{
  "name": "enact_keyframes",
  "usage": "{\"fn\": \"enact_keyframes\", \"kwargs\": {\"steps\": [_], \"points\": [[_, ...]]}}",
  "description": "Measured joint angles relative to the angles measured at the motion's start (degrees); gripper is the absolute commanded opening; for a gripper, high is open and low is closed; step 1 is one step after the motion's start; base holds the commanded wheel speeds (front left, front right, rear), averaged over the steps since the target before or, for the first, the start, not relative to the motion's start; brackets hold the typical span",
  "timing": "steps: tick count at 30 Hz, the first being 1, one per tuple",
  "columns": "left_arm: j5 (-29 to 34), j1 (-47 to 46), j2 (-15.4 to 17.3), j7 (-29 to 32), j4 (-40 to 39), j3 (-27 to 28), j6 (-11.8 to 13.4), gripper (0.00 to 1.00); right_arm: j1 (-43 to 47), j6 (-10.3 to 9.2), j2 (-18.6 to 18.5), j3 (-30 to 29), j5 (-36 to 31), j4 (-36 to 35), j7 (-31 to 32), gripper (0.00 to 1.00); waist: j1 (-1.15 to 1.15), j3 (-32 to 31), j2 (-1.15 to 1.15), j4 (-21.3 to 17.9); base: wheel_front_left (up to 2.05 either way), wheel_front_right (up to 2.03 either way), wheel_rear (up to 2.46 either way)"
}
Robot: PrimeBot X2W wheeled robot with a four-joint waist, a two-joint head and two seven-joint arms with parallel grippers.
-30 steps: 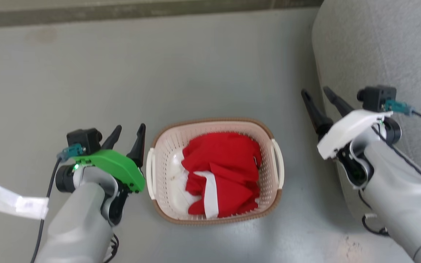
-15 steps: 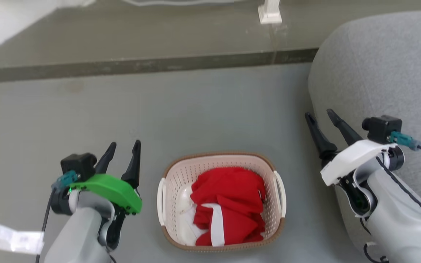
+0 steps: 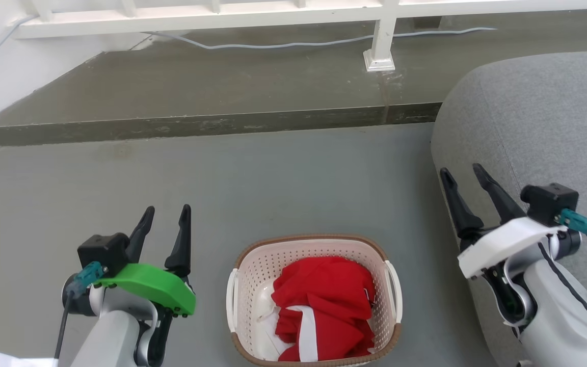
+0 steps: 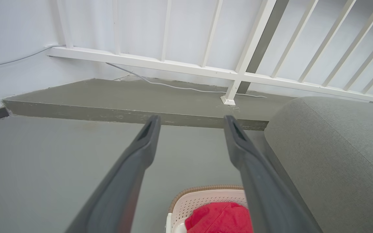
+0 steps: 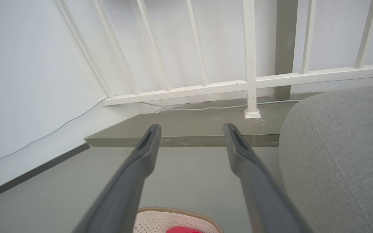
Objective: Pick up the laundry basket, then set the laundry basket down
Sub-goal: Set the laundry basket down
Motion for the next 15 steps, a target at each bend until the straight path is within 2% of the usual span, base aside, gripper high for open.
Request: {"fn": "enact_keyframes", "kwargs": {"steps": [5, 15], "points": [[2.1, 1.9, -0.1, 0.0, -2.7, 1.3, 0.4, 1.00, 2.4, -0.92, 0.5, -2.5, -1.9, -1.9, 0.0, 1.00, 0.00, -0.1, 0.00, 0.3, 0.00, 0.00, 0.00], [3.5, 5.0, -0.5, 0.0, -6.0, 1.7, 0.3, 1.00, 5.0, -0.86, 1.7, -4.4, -4.0, -3.9, 0.0, 1.00, 0.00, -0.2, 0.00, 0.5, 0.00, 0.00, 0.00]]}}
